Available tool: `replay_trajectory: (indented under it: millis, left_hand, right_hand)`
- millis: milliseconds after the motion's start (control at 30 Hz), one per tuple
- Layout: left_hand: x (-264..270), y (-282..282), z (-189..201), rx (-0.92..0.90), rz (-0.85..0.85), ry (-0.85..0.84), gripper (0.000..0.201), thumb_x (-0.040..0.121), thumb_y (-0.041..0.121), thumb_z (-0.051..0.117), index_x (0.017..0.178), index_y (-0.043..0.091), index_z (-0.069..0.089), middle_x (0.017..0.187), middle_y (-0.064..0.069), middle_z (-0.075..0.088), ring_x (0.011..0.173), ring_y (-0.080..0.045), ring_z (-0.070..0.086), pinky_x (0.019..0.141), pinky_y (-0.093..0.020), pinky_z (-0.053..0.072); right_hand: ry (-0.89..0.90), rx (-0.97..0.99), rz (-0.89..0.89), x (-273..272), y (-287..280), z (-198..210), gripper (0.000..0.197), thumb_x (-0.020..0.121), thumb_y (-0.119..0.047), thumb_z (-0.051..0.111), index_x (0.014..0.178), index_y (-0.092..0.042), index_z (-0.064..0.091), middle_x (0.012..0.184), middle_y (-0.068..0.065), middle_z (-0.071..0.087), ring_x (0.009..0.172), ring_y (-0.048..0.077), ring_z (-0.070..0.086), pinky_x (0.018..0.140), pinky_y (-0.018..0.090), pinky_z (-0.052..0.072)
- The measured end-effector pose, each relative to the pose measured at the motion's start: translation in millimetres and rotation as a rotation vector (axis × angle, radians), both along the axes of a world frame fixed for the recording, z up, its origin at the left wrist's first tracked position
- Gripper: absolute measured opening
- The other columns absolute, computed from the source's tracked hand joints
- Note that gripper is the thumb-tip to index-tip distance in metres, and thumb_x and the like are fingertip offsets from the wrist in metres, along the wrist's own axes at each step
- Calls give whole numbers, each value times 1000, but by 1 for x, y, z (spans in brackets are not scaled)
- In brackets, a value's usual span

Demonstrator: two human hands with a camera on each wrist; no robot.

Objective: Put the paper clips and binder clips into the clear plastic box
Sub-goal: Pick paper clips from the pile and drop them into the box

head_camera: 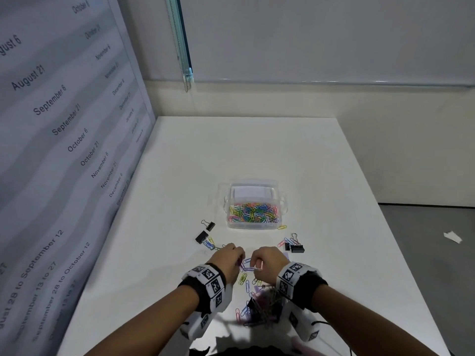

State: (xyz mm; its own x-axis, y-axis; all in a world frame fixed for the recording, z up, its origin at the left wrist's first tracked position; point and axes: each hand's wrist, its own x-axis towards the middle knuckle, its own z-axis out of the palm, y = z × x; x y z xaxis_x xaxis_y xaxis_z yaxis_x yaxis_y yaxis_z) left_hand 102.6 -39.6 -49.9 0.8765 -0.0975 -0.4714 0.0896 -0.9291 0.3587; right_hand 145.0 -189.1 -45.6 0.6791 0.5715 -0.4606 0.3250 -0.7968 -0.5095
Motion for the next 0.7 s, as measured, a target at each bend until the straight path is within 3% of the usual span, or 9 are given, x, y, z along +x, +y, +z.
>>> replay_trajectory:
  millis: [100, 300, 367, 433, 467, 600, 700]
  left_hand:
    - [2, 6, 4, -7, 22, 3, 31, 87, 4, 44, 115, 10, 56, 118, -13, 55, 110, -29, 53, 91, -32, 40]
    - [6, 20, 9, -233, 229, -32, 23, 85, -1, 51, 100, 6, 66, 104, -8, 68, 97, -22, 63, 85, -24, 48]
    - [11, 21, 16, -314, 344, -52, 18, 85, 3, 57, 98, 9, 69, 92, -1, 67, 83, -14, 61, 76, -16, 49]
    - [21, 21, 24, -401, 460, -57, 19, 84, 0, 59, 96, 10, 70, 79, 5, 64, 70, -4, 56, 59, -4, 44]
    - [26, 22, 29, -455, 513, -55, 22, 83, -3, 57, 94, 10, 71, 77, 5, 64, 67, -3, 56, 54, -3, 44]
    - [49, 22, 44, -647, 647, -85, 26, 83, -11, 54, 103, -1, 67, 84, -7, 63, 75, -17, 60, 55, -9, 49]
    - [63, 19, 53, -853, 788, -65, 26, 86, -12, 52, 111, -11, 60, 80, -6, 62, 60, -8, 62, 52, -8, 51]
  right_hand:
    - [-1, 30, -47, 5, -3, 3, 24, 71, -6, 54, 89, -13, 69, 94, 5, 71, 78, 15, 57, 73, 23, 46]
    - [-36, 95, -213, 23, -3, 20, 27, 77, -3, 47, 79, -14, 71, 83, -1, 69, 67, 7, 56, 59, 12, 43]
    - [-35, 140, -261, 35, -1, 30, 24, 79, -3, 50, 77, -17, 70, 81, 0, 69, 75, 14, 65, 62, 14, 48]
    - [-61, 193, -281, 49, 1, 42, 19, 81, -3, 56, 82, -15, 71, 86, 5, 72, 78, 19, 68, 71, 21, 53]
    - [-83, 216, -292, 55, 2, 48, 18, 82, -4, 57, 86, -12, 72, 89, 7, 73, 77, 19, 68, 75, 23, 54]
    - [-152, 300, -396, 75, 4, 60, 19, 81, -3, 57, 91, -9, 73, 94, 10, 73, 82, 24, 67, 77, 25, 50]
    - [-188, 296, -403, 75, 3, 55, 21, 80, -4, 58, 96, -11, 70, 104, 10, 66, 87, 27, 63, 77, 30, 50]
